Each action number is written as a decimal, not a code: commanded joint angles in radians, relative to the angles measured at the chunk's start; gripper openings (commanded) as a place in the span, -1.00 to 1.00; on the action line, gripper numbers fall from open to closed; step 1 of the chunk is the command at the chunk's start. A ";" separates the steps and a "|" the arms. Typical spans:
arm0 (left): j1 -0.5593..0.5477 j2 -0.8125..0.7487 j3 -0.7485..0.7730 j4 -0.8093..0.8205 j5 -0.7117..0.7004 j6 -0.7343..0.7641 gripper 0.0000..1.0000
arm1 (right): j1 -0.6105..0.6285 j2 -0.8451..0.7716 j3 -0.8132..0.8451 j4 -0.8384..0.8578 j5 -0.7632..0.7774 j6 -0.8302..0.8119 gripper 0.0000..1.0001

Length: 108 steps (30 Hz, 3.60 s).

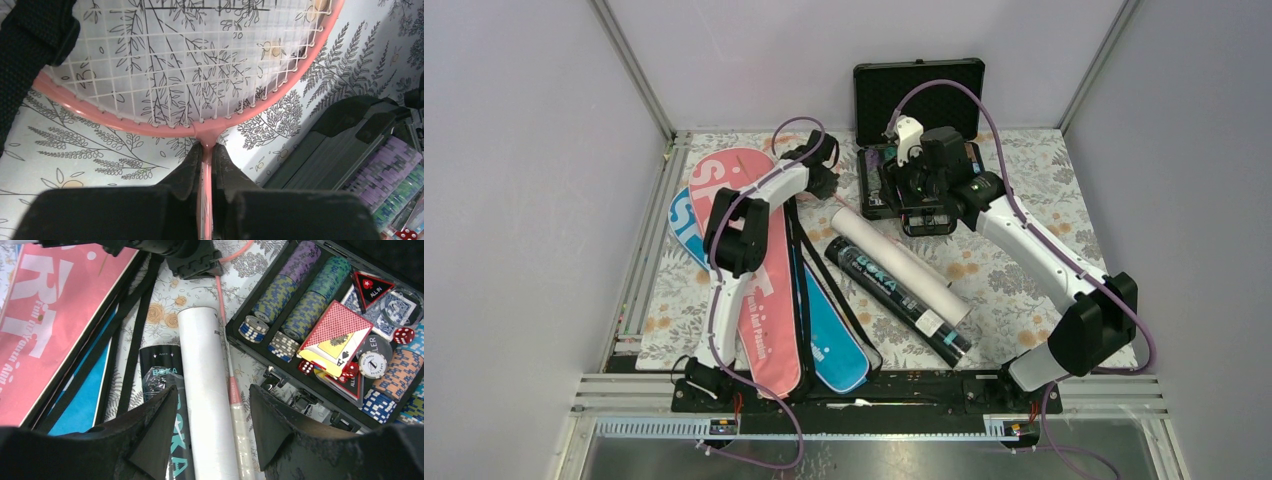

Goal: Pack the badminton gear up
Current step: Pick up the racket from the center of the board, then place the racket in the racket bag.

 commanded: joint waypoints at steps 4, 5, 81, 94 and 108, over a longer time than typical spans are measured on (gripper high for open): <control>0.013 -0.010 -0.016 0.062 0.001 -0.021 -1.00 | -0.003 -0.053 -0.012 0.066 -0.029 0.002 0.22; 0.016 -0.038 -0.044 0.103 0.000 -0.022 -1.00 | -0.004 -0.048 -0.012 0.069 -0.022 0.005 0.23; 0.018 -1.179 -0.735 -0.022 0.347 0.502 -0.10 | 0.212 -0.012 -0.342 0.548 -0.272 0.812 -1.00; 0.005 -1.003 -0.786 -0.199 0.123 0.654 -0.03 | 0.103 -0.246 -0.392 0.229 -0.144 0.772 -1.00; 0.005 -0.669 -0.747 -0.167 0.013 0.682 -0.18 | 0.102 -0.400 -0.526 0.206 -0.141 0.755 -1.00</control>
